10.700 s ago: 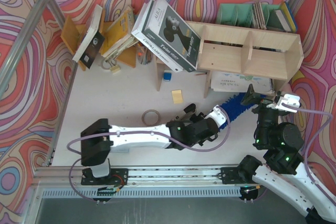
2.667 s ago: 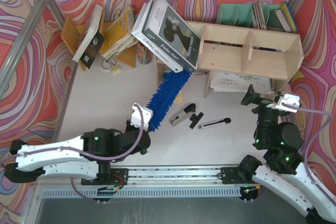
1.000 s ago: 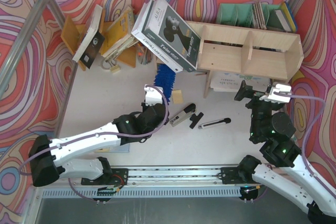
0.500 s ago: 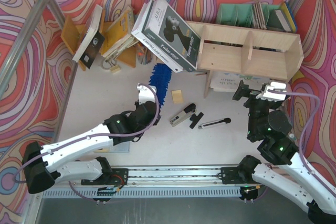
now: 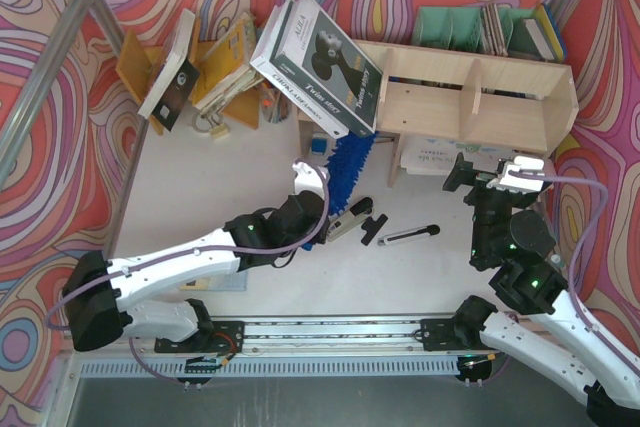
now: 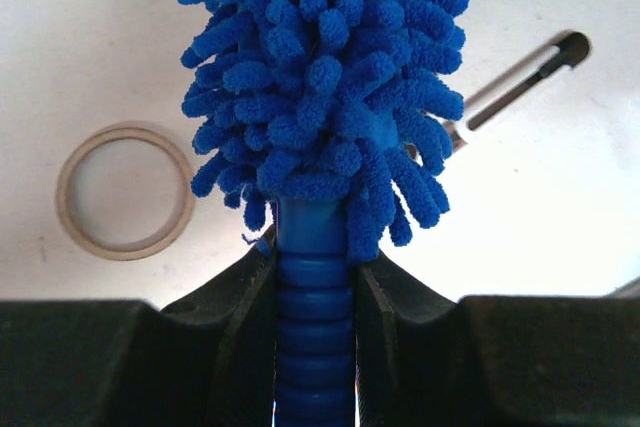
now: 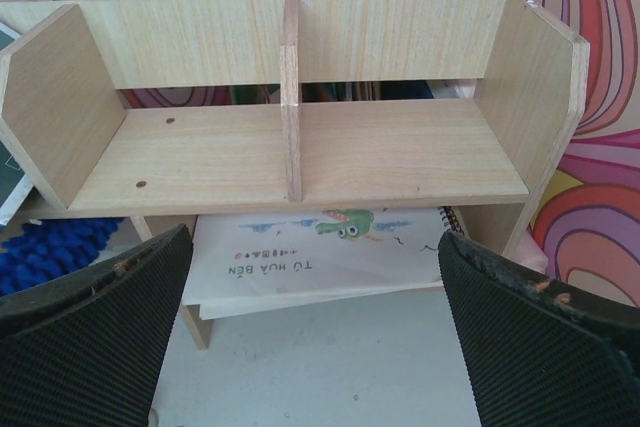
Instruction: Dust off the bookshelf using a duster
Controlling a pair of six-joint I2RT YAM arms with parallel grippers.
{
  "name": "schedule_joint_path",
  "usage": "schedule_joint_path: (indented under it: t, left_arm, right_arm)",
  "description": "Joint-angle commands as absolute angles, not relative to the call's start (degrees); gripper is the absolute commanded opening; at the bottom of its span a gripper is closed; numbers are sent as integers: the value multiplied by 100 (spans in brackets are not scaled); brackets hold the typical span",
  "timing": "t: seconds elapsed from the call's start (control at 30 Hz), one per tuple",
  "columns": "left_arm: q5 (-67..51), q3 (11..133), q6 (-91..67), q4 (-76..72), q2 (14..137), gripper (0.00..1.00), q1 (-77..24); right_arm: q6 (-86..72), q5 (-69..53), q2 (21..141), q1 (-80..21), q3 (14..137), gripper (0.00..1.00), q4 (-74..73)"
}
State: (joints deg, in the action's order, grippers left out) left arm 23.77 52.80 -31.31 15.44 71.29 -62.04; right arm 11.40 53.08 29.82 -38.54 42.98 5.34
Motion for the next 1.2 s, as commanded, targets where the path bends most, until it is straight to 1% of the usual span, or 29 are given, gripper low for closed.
schedule_joint_path:
  t: [0.0,0.2,0.37,0.47,0.93,1.17]
  left_arm:
    - [2391,5601,-3110,972,7292,0,-6494]
    - [2619,5906,-3021,962,7459,0,-6823]
    - [2574,5959,-3032,829,7471,0,-6881]
    - [2749,5923,-3058,862,7429,0,-6886]
    - [4396,5164,-3246,1435,6373,0,-6865]
    - [4394,4918,-3373,1521,6095,0,-6733]
  right_arm:
    - [1235,5408,2962,-3815,4263,99,703]
    - [1235,5396,2986,-3815,4272,99,686]
    - [1222,5388,2988,-3814,4282,99,650]
    - [1215,5388,2980,-3814,4280,99,635]
    - [1189,5370,2995,-3816,4282,98,610]
    - [1161,5369,3004,-3819,4294,99,585]
